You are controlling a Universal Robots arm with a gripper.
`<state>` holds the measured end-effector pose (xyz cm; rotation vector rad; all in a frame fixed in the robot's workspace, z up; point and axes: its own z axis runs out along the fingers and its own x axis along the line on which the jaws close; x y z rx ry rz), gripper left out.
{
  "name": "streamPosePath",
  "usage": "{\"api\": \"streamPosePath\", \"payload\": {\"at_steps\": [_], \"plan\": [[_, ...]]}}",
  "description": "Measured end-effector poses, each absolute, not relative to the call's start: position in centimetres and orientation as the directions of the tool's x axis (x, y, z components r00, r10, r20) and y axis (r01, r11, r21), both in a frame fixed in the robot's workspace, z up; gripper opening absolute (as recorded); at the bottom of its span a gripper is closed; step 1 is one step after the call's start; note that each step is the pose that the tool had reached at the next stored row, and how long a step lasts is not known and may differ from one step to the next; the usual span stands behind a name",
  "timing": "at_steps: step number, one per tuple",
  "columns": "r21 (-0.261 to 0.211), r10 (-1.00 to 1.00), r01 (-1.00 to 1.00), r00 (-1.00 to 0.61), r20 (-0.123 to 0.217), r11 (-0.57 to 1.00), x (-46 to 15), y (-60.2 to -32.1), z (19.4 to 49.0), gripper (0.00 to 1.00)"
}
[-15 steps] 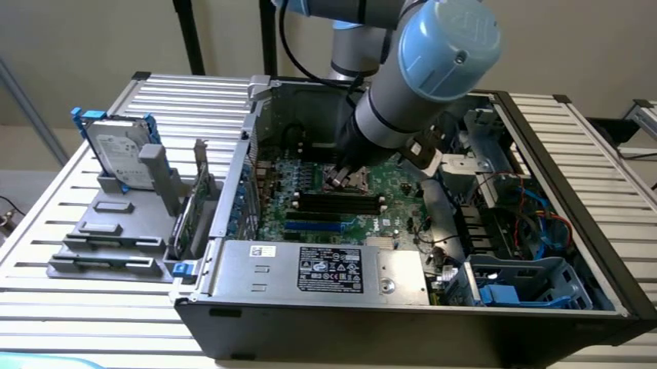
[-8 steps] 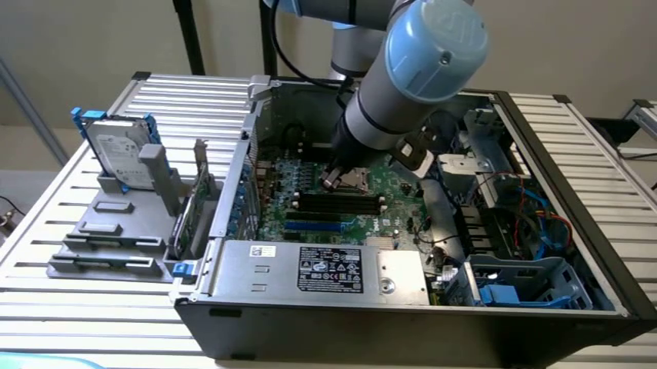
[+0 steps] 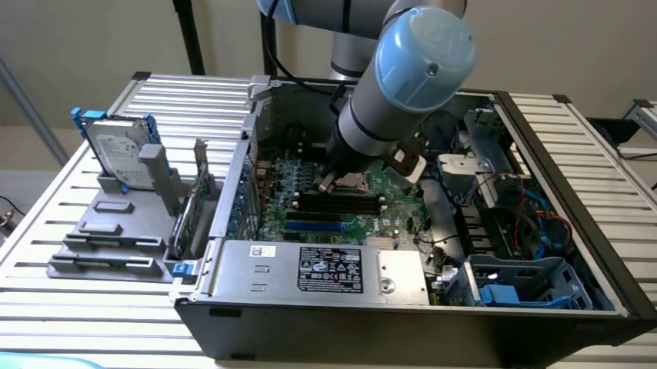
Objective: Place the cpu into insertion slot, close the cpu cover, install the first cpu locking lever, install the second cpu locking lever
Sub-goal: 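Install the second cpu locking lever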
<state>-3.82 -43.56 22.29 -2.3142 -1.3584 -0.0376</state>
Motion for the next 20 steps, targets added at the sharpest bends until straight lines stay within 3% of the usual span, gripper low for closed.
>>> {"api": "streamPosePath", "payload": {"at_steps": [20], "plan": [[-0.34, 0.822, 0.845, 0.506, 0.261, -0.412, -5.2, -42.6, 20.9, 0.11]]}}
